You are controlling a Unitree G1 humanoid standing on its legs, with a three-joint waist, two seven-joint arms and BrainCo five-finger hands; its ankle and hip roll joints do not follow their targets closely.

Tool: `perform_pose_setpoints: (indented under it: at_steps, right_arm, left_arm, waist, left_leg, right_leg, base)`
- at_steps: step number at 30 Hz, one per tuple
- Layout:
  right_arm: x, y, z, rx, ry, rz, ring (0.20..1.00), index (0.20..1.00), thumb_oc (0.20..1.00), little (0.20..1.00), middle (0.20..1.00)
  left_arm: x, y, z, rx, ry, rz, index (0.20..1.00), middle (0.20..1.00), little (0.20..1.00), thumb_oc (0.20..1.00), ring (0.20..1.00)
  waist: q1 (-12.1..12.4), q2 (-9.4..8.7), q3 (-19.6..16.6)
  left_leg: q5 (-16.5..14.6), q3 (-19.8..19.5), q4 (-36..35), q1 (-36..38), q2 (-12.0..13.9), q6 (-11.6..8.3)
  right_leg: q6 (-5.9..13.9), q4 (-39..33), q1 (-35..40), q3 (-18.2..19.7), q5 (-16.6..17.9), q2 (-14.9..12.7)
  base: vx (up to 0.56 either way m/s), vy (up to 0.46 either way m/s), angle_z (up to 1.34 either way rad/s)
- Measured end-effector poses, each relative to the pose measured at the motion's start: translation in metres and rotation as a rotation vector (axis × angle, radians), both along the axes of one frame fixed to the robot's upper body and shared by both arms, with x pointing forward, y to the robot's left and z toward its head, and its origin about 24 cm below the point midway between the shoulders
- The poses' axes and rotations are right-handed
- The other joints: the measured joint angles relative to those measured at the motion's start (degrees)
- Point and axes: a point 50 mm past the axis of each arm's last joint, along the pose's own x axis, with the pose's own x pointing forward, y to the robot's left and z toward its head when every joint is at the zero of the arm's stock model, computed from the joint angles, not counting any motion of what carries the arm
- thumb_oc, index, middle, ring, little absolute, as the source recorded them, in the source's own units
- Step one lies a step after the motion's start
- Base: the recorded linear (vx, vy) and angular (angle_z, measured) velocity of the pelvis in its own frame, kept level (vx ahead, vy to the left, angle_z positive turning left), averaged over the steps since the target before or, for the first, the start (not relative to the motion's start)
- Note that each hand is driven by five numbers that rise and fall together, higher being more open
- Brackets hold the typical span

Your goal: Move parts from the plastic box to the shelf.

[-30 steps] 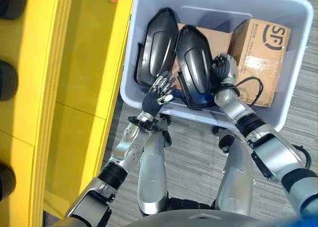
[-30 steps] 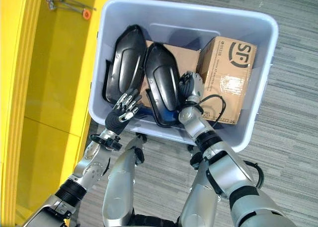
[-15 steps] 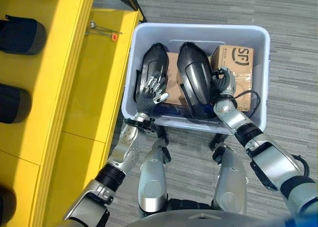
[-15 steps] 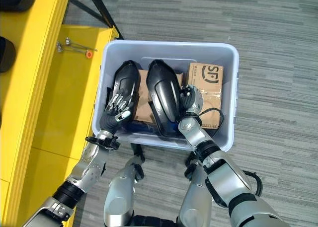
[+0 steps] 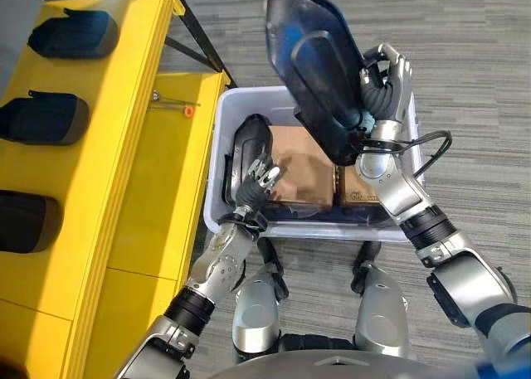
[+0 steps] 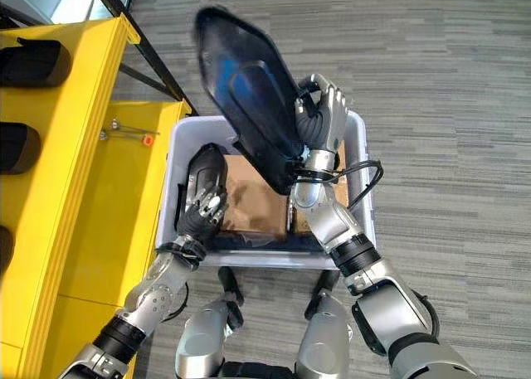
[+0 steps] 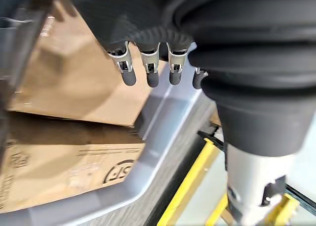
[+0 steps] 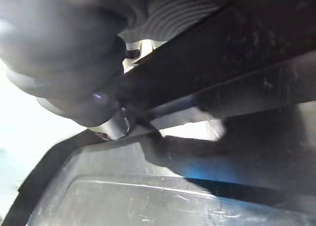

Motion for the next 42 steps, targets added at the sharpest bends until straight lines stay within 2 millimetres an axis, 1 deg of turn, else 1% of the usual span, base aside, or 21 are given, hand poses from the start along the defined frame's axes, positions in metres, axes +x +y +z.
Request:
perform_pose_setpoints:
  at_steps: [1,3,4,5,6,8,10,11,13,15,16,17,18,20,24,26,28,29,33,40,42]
  right_arm:
    - [-0.002,0.003,0.003,-0.010,-0.008,0.021,0.200,0.200,0.200,0.200,0.200]
    - [-0.010,0.017,0.007,-0.074,-0.029,0.091,0.200,0.200,0.200,0.200,0.200]
    - [-0.012,0.021,0.003,-0.098,-0.024,0.113,0.200,0.200,0.200,0.200,0.200]
    - [-0.014,0.026,-0.009,-0.124,0.026,0.146,0.200,0.200,0.200,0.200,0.200]
    - [-0.014,0.026,-0.010,-0.126,0.030,0.148,0.200,0.200,0.200,0.200,0.200]
    - [-0.016,0.027,-0.023,-0.145,0.080,0.166,0.200,0.200,0.200,0.200,0.200]
    - [-0.020,0.023,-0.043,-0.148,0.153,0.166,0.200,0.200,0.200,0.200,0.200]
    - [-0.022,0.021,-0.053,-0.137,0.194,0.164,0.200,0.200,0.200,0.200,0.200]
    - [-0.024,0.018,-0.062,-0.129,0.227,0.158,0.200,0.200,0.200,0.200,0.200]
    - [-0.027,0.013,-0.078,-0.131,0.287,0.144,0.200,0.200,0.200,0.200,0.200]
    - [-0.027,0.012,-0.080,-0.129,0.301,0.141,0.200,0.200,0.200,0.200,0.200]
    - [-0.028,0.009,-0.087,-0.123,0.341,0.132,0.200,0.200,0.200,0.200,0.200]
    - [-0.028,0.009,-0.088,-0.126,0.347,0.132,0.200,0.200,0.200,0.200,0.200]
    - [-0.030,0.005,-0.099,-0.124,0.389,0.116,0.200,0.200,0.200,0.200,0.200]
    - [-0.035,0.000,-0.113,-0.114,0.441,0.105,0.200,0.200,0.200,0.200,0.200]
    - [-0.037,-0.002,-0.116,-0.115,0.455,0.098,0.200,0.200,0.200,0.200,0.200]
    - [-0.037,-0.003,-0.116,-0.116,0.454,0.097,0.200,0.200,0.200,0.200,0.200]
    - [-0.037,-0.002,-0.116,-0.114,0.450,0.093,0.200,0.200,0.200,0.200,0.200]
    - [-0.037,-0.001,-0.114,-0.109,0.424,0.078,0.200,0.200,0.200,0.200,0.200]
    - [-0.037,-0.001,-0.111,-0.105,0.407,0.071,0.200,0.200,0.200,0.200,0.200]
    - [-0.038,0.001,-0.106,-0.100,0.385,0.080,0.200,0.200,0.200,0.200,0.200]
  left_arm:
    - [-0.001,-0.001,-0.001,-0.014,0.000,-0.009,1.000,1.000,1.000,1.000,1.000]
    - [-0.004,-0.007,-0.001,-0.062,-0.020,-0.064,1.000,1.000,1.000,1.000,1.000]
    - [-0.005,-0.011,-0.001,-0.065,-0.028,-0.092,1.000,1.000,1.000,1.000,1.000]
    - [-0.008,-0.019,0.000,-0.076,-0.048,-0.142,1.000,1.000,1.000,1.000,1.000]
    - [-0.008,-0.020,0.000,-0.077,-0.050,-0.145,1.000,1.000,1.000,1.000,1.000]
    - [-0.008,-0.022,0.005,-0.077,-0.091,-0.141,1.000,1.000,1.000,1.000,1.000]
    - [-0.007,-0.019,0.011,-0.083,-0.132,-0.104,1.000,1.000,1.000,1.000,1.000]
    - [-0.006,-0.017,0.017,-0.074,-0.169,-0.078,1.000,1.000,1.000,1.000,1.000]
    - [-0.006,-0.014,0.022,-0.065,-0.199,-0.053,1.000,1.000,1.000,1.000,1.000]
    - [-0.003,-0.004,0.035,-0.075,-0.259,0.022,1.000,1.000,1.000,1.000,1.000]
    - [-0.003,-0.002,0.038,-0.063,-0.278,0.038,1.000,1.000,1.000,1.000,1.000]
    - [-0.002,0.002,0.042,-0.032,-0.305,0.072,1.000,1.000,1.000,1.000,1.000]
    - [-0.002,0.002,0.042,-0.023,-0.302,0.080,1.000,1.000,1.000,1.000,1.000]
    - [-0.002,0.006,0.045,0.043,-0.312,0.131,1.000,1.000,1.000,1.000,1.000]
    - [-0.001,0.020,0.057,0.075,-0.353,0.220,1.000,1.000,1.000,1.000,1.000]
    - [-0.001,0.024,0.062,0.075,-0.372,0.232,1.000,1.000,1.000,1.000,1.000]
    - [-0.001,0.022,0.064,0.074,-0.382,0.214,1.000,1.000,1.000,1.000,1.000]
    - [-0.001,0.018,0.063,0.073,-0.368,0.191,1.000,1.000,1.000,1.000,1.000]
    - [-0.003,0.007,0.057,0.064,-0.331,0.116,1.000,1.000,1.000,1.000,1.000]
    - [-0.004,0.004,0.054,0.033,-0.308,0.096,1.000,1.000,1.000,1.000,1.000]
    - [-0.006,0.000,0.050,0.001,-0.277,0.076,1.000,1.000,1.000,1.000,1.000]
  waist:
    - [-0.3,0.02,-0.1]
    - [-0.8,0.02,-0.4]
    - [-0.8,0.02,-1.7]
    - [-1.1,0.03,-4.3]
    - [-1.1,0.02,-4.4]
    - [-1.4,-0.03,-5.7]
    - [-1.3,-0.08,-6.7]
    - [-1.3,-0.09,-6.7]
    - [-1.3,-0.22,-6.9]
    - [-1.3,-0.60,-7.3]
    - [-1.3,-0.69,-7.4]
    - [-1.3,-0.97,-7.8]
    - [-1.3,-1.15,-7.9]
    - [-1.2,-1.87,-8.4]
    - [-0.9,-2.40,-8.7]
    - [-1.0,-2.48,-8.7]
    - [-0.8,-2.63,-8.8]
    - [-0.8,-2.67,-8.8]
    - [-0.8,-2.73,-8.9]
    - [-0.9,-2.72,-8.9]
    - [-0.9,-2.72,-8.9]
  left_leg:
    - [0.0,0.1,0.0,0.3,-0.1,0.03]
    - [-0.3,0.9,-0.2,2.5,-0.2,0.09]
    - [-0.6,1.3,-0.3,2.6,-0.2,-0.02]
    - [-0.8,1.6,-0.4,2.6,-0.3,-0.12]
    - [-0.9,1.6,-0.4,2.6,-0.3,-0.12]
    - [-0.9,1.7,-0.4,2.8,-0.4,-0.05]
    - [-0.9,1.6,-0.4,2.9,-0.4,-0.04]
    - [-0.9,1.6,-0.4,2.9,-0.4,-0.05]
    - [-0.9,1.6,-0.4,2.9,-0.4,-0.04]
    - [-0.9,1.6,-0.4,2.9,-0.4,-0.04]
    - [-0.9,1.6,-0.4,2.9,-0.5,-0.04]
    - [-0.9,1.7,-0.5,2.8,-0.5,-0.04]
    - [-0.9,1.7,-0.5,2.8,-0.5,-0.04]
    - [-0.9,1.6,-0.6,2.8,-0.5,-0.04]
    - [-0.9,1.4,-0.7,2.7,-0.5,-0.04]
    - [-0.9,1.2,-0.7,2.8,-0.5,-0.04]
    - [-0.9,1.2,-0.7,2.8,-0.5,-0.04]
    - [-0.9,1.3,-0.8,2.8,-0.5,-0.04]
    - [-0.9,1.3,-0.9,2.7,-0.5,-0.05]
    - [-0.9,1.6,-1.0,2.6,-0.6,-0.05]
    - [-0.9,1.6,-1.0,2.5,-0.6,-0.05]
  right_leg:
    - [0.09,0.0,0.2,0.2,0.1,0.0]
    - [0.21,-0.4,1.9,0.8,0.2,0.1]
    - [0.27,-0.7,1.8,0.9,0.2,0.1]
    - [0.49,-1.3,1.8,1.3,0.3,0.2]
    - [0.50,-1.4,1.8,1.3,0.4,0.2]
    - [0.68,-1.8,2.2,1.4,0.5,0.2]
    - [0.68,-1.9,2.3,1.4,0.6,0.2]
    - [0.71,-1.9,2.3,1.4,0.6,0.2]
    - [0.72,-1.9,2.3,1.4,0.6,0.3]
    - [0.87,-2.1,2.3,1.6,0.6,0.3]
    - [0.95,-2.2,2.3,1.6,0.7,0.3]
    - [1.08,-2.8,2.4,1.6,0.9,0.4]
    - [1.09,-2.9,2.5,1.6,1.1,0.4]
    - [1.10,-3.0,2.6,1.6,1.1,0.6]
    - [1.26,-3.8,3.1,1.4,1.4,0.7]
    - [1.35,-4.0,3.4,1.2,1.4,0.7]
    - [1.36,-4.3,3.5,1.1,1.5,0.7]
    - [1.02,-4.7,3.6,1.1,1.9,0.8]
    - [0.96,-5.0,3.6,1.1,2.1,0.9]
    - [1.07,-6.0,3.6,1.1,2.6,1.1]
    - [1.09,-6.1,3.6,1.1,2.7,1.1]
  base:
    - [0.06,0.030,-0.05]
    - [0.03,0.025,-0.15]
    - [0.04,0.047,-0.21]
    - [0.03,0.037,-0.12]
    - [0.03,0.034,-0.07]
    - [0.00,0.000,0.00]
    - [0.00,0.000,0.00]
    - [0.00,0.000,0.00]
    - [0.00,0.000,0.00]
    - [0.00,0.000,0.00]
    - [0.00,0.000,0.00]
    - [0.00,0.000,0.00]
    - [0.00,0.000,0.00]
    - [0.00,0.000,0.00]
    - [0.00,-0.014,0.02]
    - [0.00,-0.024,0.06]
    - [0.00,0.000,0.00]
    - [0.00,0.000,0.00]
    - [0.00,0.000,0.00]
    - [0.00,0.005,-0.01]
    - [0.00,0.000,0.00]
